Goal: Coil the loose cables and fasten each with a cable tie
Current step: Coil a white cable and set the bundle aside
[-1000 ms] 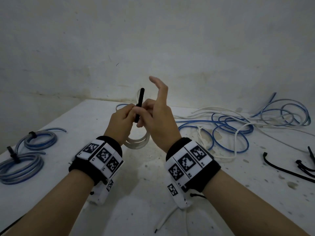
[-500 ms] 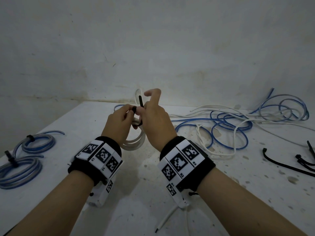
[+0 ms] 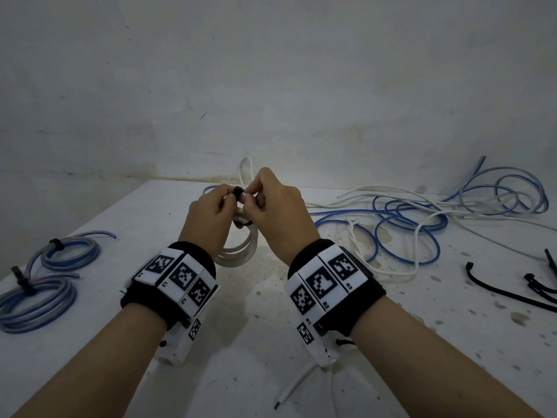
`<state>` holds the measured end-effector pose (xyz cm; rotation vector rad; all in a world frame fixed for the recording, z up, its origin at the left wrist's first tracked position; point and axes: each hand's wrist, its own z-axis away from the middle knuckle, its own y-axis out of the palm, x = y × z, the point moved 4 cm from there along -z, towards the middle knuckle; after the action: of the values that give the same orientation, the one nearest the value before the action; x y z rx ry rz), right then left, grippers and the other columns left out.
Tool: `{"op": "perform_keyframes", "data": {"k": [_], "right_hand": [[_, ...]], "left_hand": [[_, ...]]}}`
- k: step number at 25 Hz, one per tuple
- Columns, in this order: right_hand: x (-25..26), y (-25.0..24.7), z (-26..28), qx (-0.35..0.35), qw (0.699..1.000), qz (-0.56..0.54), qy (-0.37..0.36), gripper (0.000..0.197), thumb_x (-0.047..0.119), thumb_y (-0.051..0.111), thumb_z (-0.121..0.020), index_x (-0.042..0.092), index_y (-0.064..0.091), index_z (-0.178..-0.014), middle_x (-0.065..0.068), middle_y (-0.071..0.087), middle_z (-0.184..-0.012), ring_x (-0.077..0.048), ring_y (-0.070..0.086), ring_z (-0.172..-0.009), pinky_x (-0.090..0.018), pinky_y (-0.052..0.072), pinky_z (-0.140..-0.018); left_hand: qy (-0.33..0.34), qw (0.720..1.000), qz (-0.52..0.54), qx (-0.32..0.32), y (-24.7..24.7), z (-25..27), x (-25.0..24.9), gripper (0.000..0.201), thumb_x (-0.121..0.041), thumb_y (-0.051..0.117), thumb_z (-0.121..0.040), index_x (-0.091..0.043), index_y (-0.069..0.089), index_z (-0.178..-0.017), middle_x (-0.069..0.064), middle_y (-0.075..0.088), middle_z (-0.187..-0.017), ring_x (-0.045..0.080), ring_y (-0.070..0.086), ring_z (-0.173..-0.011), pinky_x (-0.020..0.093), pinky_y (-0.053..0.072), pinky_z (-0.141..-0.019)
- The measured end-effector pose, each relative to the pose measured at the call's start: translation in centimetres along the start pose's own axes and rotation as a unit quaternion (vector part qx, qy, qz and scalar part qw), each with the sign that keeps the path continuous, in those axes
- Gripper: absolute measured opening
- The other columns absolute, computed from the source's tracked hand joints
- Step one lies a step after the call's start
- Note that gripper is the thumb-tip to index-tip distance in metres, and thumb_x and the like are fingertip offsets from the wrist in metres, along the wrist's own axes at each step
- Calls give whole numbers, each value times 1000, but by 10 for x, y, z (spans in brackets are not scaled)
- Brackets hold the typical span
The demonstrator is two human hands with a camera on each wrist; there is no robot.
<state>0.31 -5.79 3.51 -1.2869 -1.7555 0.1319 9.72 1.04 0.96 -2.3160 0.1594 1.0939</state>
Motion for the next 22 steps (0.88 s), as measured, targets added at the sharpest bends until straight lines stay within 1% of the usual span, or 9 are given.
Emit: {"op": "perform_keyframes", "data": {"k": [4, 6, 9, 10, 12, 15, 17, 20, 22], "right_hand": [[1, -1, 2, 10, 1000, 12, 1, 7, 12, 49, -92, 11, 46, -87, 6, 40, -57, -20, 44, -60, -27, 36, -56], [4, -1, 2, 16, 999, 30, 0, 6, 13, 46, -94, 8, 47, -91, 3, 41, -58, -21, 44, -62, -28, 36, -57], [7, -4, 4, 16, 998, 62, 10, 12, 15, 42, -96, 5, 47, -100, -4, 49, -70, -23, 49, -68, -27, 35, -56], [7, -5, 4, 15, 997, 67, 16, 12, 15, 42, -97, 5, 46, -102, -5, 51, -74, -23, 50, -70, -27, 35, -58], [8, -4, 4, 24, 995, 91, 23, 13, 13, 42, -96, 4, 45, -105, -10, 56, -80, -23, 51, -73, -28, 37, -62], [9, -1, 3, 55, 988, 142, 21, 16, 9, 46, -94, 3, 43, -109, -14, 63, -93, -25, 54, -77, -29, 39, -65], [6, -1, 3, 56, 991, 115, 28, 12, 11, 44, -95, 5, 43, -105, -13, 61, -87, -29, 57, -79, -30, 38, -62], [5, 0, 4, 16, 999, 30, 20, 9, 14, 46, -94, 14, 38, -91, -1, 50, -67, -24, 54, -66, -31, 42, -57], [5, 0, 5, -5, 1000, 26, 12, 13, 14, 51, -92, 14, 40, -85, 3, 45, -61, -22, 50, -63, -29, 41, -57]], "left_hand": [[6, 1000, 7, 8, 1, 2, -2, 26, -9, 37, -94, -11, 62, -90, 10, 63, -72, 23, 57, -67, 35, 46, -67], [9, 1000, -4, 12, 1, 2, -3, 25, -11, 38, -94, -13, 63, -94, 6, 64, -69, 17, 62, -68, 30, 49, -72], [22, 999, -13, 22, 3, 5, -6, 17, -17, 44, -94, -16, 61, -90, -7, 61, -57, -2, 60, -53, 6, 45, -60], [28, 999, -19, 20, 3, 6, -8, 16, -21, 47, -94, -17, 61, -89, -7, 61, -56, -3, 60, -52, 6, 45, -60], [34, 999, -29, 15, 3, 6, -9, 19, -24, 48, -94, -13, 64, -91, -5, 63, -58, 2, 63, -58, 16, 49, -67], [52, 997, -54, 22, 3, 6, -12, 22, -22, 49, -93, -8, 67, -95, 1, 64, -63, 17, 65, -66, 25, 50, -73], [66, 996, -57, 20, 2, 7, -11, 22, -22, 51, -93, -9, 69, -94, 1, 64, -65, 15, 65, -67, 25, 50, -72], [40, 999, -24, -22, -5, 3, -6, 21, -20, 51, -93, -11, 70, -95, 5, 67, -72, 18, 66, -71, 28, 52, -75], [27, 999, -23, -33, -7, 2, -4, 20, -18, 49, -93, -14, 69, -91, 3, 67, -71, 9, 64, -68, 18, 48, -72]]}}
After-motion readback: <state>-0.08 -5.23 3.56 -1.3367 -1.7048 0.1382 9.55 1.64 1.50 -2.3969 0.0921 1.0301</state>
